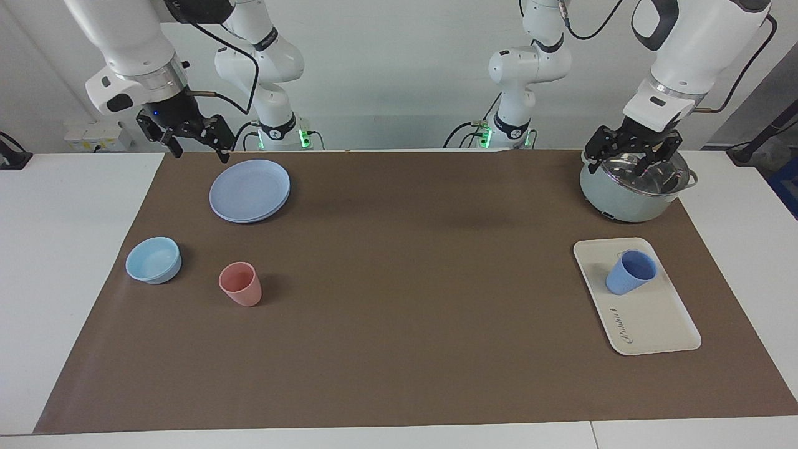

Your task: Place cup on tray

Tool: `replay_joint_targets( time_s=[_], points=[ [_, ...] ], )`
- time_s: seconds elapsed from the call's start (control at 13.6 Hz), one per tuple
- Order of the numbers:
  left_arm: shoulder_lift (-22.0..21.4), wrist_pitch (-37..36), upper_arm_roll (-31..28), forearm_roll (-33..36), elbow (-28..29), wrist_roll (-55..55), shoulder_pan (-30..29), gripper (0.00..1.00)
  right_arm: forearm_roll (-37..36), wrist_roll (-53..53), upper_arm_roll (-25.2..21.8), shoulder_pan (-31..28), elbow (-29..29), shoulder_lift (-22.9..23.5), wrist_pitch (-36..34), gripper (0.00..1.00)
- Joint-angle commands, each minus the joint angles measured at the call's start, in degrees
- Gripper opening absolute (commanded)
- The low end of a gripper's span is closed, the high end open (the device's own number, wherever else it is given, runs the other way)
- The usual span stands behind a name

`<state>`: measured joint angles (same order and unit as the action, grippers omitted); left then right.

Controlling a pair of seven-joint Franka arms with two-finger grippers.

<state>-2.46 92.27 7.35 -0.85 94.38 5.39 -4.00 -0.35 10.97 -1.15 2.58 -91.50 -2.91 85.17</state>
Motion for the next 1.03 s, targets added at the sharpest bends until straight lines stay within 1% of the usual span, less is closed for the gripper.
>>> replay_joint_targets(
  time_s=[0.0,0.95],
  points=[
    [-1.8,-0.6,-0.2,0.0,1.9,0.1,0.7,1.0,1.1,-1.7,0.2,-0.4,0.0,-0.5,0.0,1.0],
    [-1.7,-0.1,0.5,0.0,1.5,0.7,0.7,1.0,1.1,-1.7,0.2,-0.5,-0.1,-0.5,0.0,0.99]
  ],
)
